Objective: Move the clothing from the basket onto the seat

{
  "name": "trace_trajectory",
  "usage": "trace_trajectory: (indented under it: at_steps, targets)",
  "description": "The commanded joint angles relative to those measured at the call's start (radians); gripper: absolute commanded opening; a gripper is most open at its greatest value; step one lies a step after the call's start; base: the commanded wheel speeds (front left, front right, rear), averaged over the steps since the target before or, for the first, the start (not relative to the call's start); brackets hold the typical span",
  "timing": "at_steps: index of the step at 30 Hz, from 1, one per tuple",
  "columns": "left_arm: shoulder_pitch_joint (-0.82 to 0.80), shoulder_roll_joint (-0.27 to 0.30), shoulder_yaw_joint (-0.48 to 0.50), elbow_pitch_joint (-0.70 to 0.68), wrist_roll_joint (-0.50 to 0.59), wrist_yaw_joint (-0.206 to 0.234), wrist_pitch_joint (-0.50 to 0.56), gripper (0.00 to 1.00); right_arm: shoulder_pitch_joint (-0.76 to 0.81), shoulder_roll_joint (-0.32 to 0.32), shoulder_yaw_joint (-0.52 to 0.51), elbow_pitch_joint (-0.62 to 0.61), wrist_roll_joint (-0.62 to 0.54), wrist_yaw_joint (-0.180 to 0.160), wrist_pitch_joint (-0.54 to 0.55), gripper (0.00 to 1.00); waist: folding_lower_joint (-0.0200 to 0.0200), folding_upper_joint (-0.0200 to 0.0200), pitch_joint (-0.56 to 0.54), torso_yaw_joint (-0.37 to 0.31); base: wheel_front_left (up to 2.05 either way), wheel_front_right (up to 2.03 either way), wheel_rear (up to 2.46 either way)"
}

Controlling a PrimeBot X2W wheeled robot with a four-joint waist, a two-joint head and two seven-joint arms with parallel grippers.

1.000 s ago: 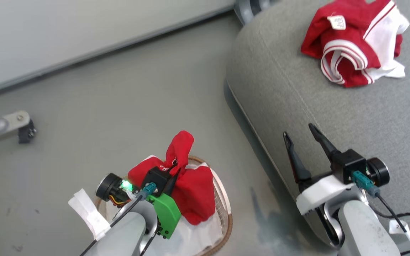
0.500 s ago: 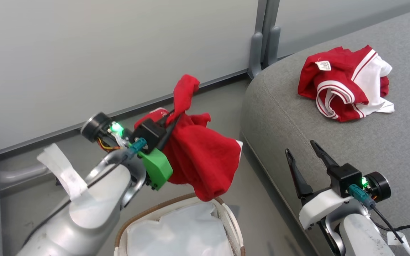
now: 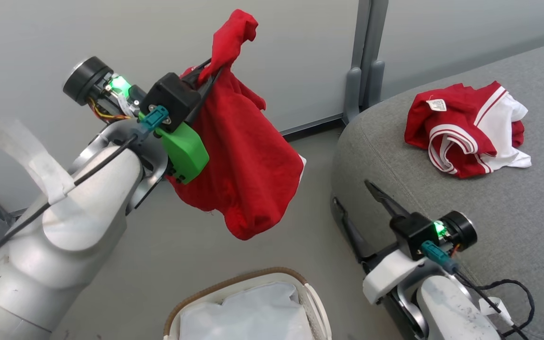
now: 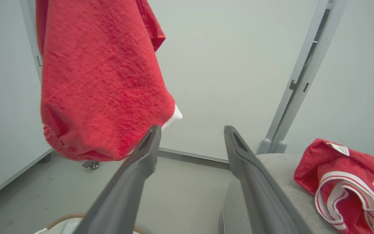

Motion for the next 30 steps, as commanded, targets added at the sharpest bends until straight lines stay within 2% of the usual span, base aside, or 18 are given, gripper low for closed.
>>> trace_trajectory:
  at_steps: [1, 9, 13, 19, 24, 25, 26, 27, 29, 30]
  targets:
    - [-0.025, -0.005, 0.005, 0.001, -0.002, 0.001, 0.006, 0.0, -0.012, -0.003, 0.031, -0.01, 0.013, -0.001, -0.002, 1.0, 0.0001, 0.0, -0.006, 0.008, 0.0, 0.0, 0.0]
    - [-0.087, -0.062, -0.02, 0.008, -0.003, 0.001, 0.03, 0.0, -0.05, -0.003, 0.227, 0.001, 0.06, -0.001, -0.002, 1.0, 0.0001, 0.0, -0.02, 0.042, 0.0, 0.0, 0.0]
    - [-0.115, -0.095, -0.037, 0.003, -0.005, 0.001, 0.044, 0.0, -0.095, -0.003, 0.27, 0.023, 0.075, -0.001, -0.002, 1.0, 0.0001, 0.0, -0.022, 0.063, 0.0, 0.0, 0.0]
    - [-0.131, -0.153, -0.067, -0.027, -0.029, 0.001, 0.059, 0.0, -0.16, -0.003, 0.227, 0.037, 0.055, -0.001, -0.002, 1.0, 0.0001, 0.0, -0.021, 0.093, 0.0, 0.0, 0.0]
    - [-0.123, -0.174, -0.091, -0.078, -0.057, 0.001, 0.08, 0.0, -0.191, -0.003, 0.161, 0.066, -0.012, -0.001, -0.002, 1.0, 0.0001, 0.0, -0.021, 0.112, 0.0, 0.0, 0.0]
    - [-0.119, -0.174, -0.092, -0.087, -0.064, 0.001, 0.086, 0.0, -0.197, -0.003, 0.152, 0.074, -0.02, -0.001, -0.002, 0.79, 0.0001, 0.0, -0.021, 0.114, 0.0, 0.0, 0.0]
    - [-0.115, -0.171, -0.094, -0.098, -0.069, 0.001, 0.092, 0.0, -0.206, -0.003, 0.142, 0.082, -0.024, -0.001, -0.002, 0.49, 0.0001, 0.0, -0.021, 0.117, 0.0, 0.0, 0.0]
    - [-0.113, -0.167, -0.095, -0.107, -0.073, 0.001, 0.095, 0.0, -0.212, -0.003, 0.136, 0.088, -0.026, -0.001, -0.002, 0.43, 0.0001, 0.0, -0.021, 0.119, 0.0, 0.0, 0.0]
    - [-0.105, -0.155, -0.096, -0.122, -0.078, 0.002, 0.103, 0.0, -0.22, -0.003, 0.127, 0.102, -0.028, -0.001, -0.002, 0.23, 0.0001, 0.0, -0.02, 0.122, 0.0, 0.0, 0.0]
    - [-0.098, -0.149, -0.095, -0.127, -0.081, 0.006, 0.106, 0.0, -0.225, -0.003, 0.123, 0.107, -0.029, -0.001, -0.002, 0.06, 0.0001, 0.0, -0.02, 0.123, 0.0, 0.0, 0.0]
